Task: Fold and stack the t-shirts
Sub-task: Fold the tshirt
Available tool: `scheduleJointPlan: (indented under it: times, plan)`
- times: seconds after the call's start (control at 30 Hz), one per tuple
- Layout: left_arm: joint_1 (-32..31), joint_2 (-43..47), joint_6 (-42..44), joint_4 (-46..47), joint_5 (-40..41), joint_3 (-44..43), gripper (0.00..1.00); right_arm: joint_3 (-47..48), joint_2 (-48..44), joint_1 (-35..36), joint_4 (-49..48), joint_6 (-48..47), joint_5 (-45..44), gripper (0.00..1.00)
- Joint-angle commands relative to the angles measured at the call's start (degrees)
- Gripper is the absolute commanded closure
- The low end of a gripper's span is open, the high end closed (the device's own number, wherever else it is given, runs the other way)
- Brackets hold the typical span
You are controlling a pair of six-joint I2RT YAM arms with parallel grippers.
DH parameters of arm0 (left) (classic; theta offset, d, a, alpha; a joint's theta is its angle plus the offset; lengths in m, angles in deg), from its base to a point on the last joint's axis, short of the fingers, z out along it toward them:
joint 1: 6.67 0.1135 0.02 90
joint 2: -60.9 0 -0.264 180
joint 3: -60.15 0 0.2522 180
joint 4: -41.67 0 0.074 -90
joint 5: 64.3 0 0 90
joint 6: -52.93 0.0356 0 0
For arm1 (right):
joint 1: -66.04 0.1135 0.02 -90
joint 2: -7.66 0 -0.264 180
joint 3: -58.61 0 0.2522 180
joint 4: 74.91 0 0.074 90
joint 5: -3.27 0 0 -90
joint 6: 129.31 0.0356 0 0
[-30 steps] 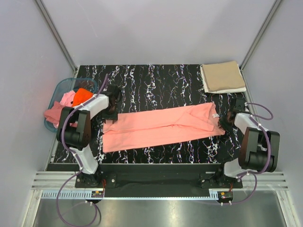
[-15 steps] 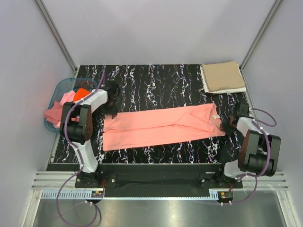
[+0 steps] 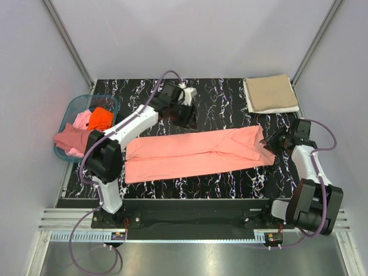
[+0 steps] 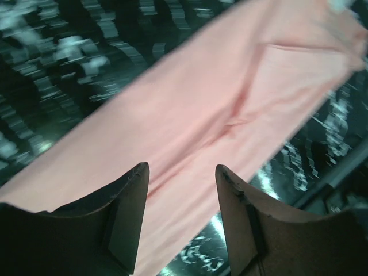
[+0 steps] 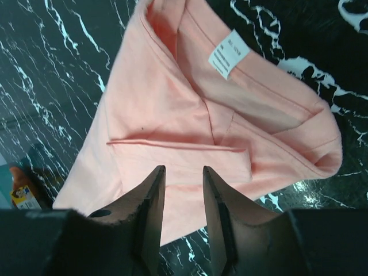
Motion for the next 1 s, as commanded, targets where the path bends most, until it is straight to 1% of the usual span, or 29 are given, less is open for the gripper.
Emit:
scheduleJointPlan:
  times: [0.0,0.1,0.3,0.47,0.63,0.77,0.97]
  plan:
    - [-3.52,-4.48,-0.08,7.56,-10.74,-3.66,0.45,-1.66,-0.82,0.08,1.74,0.09,4.63,0.6]
    - [-5.98,-7.48,-1.49,11.69,-12.32,-5.95,0.45,-1.49,-0.91,0.08,2.18,0.0,4.28,0.6]
    - [-9.94,-14.76,-2.37,20.3,-13.29,-6.48,0.45,-0.44,-1.17,0.08,2.18,-0.7,4.71,0.6]
    - [-12.05,-20.22,-2.2,21.81,-13.56,-11.75,0.45,-1.31,-3.36,0.08,2.01,-1.14,5.95,0.59]
    - [-12.49,-25.32,-3.51,22.34,-14.26,-17.46,0.46,-1.32,-5.39,0.08,2.27,-1.58,6.03,0.59]
    - [-13.28,-28.49,-4.66,22.52,-15.75,-20.1,0.51,-1.67,-6.27,0.08,2.18,-1.23,5.77,0.59]
    - [-13.72,-31.04,-5.54,22.6,-15.32,-21.51,0.52,-0.88,-6.45,-0.01,2.8,-1.58,5.77,0.59]
